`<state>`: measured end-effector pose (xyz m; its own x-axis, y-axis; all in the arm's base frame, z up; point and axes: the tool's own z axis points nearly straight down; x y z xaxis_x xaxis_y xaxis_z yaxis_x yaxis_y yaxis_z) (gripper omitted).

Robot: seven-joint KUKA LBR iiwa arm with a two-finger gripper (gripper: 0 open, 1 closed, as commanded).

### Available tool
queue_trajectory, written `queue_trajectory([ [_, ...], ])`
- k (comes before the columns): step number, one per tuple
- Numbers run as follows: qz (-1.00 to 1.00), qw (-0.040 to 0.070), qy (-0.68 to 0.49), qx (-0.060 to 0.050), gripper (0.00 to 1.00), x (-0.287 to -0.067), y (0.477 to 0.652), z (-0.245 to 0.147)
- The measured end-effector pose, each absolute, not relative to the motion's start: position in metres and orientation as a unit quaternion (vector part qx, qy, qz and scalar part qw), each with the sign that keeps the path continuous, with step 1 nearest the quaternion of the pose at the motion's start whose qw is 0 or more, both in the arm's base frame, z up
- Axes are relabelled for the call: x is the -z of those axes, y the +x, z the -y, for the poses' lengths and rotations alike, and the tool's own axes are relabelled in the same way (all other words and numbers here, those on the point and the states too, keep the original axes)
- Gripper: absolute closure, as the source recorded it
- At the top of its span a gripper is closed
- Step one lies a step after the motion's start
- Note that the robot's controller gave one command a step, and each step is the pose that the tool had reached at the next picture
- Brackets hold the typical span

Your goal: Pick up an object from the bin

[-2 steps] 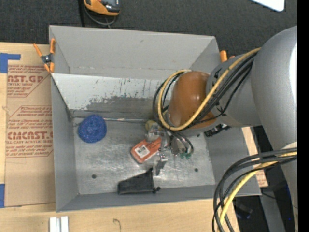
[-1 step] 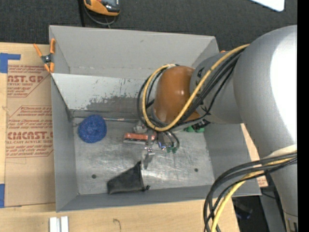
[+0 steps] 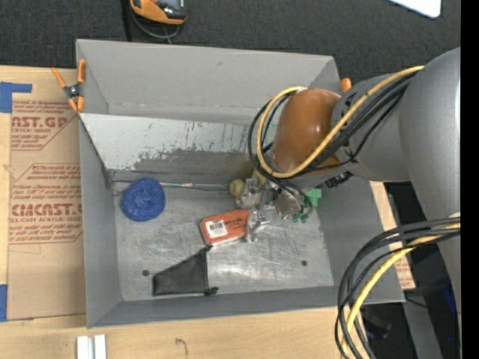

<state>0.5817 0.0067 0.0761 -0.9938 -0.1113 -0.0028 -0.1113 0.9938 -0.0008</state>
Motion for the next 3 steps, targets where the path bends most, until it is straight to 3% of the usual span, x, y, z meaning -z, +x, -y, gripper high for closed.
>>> queue_trajectory([
  [1,-0.998,0.001,-0.056,0.000,1.00,-0.076,0.582,-0.007],
  [2,-0.997,0.001,-0.075,0.000,1.00,-0.197,0.572,-0.020],
  [3,-0.997,0.001,-0.075,0.000,1.00,-0.197,0.572,-0.020],
])
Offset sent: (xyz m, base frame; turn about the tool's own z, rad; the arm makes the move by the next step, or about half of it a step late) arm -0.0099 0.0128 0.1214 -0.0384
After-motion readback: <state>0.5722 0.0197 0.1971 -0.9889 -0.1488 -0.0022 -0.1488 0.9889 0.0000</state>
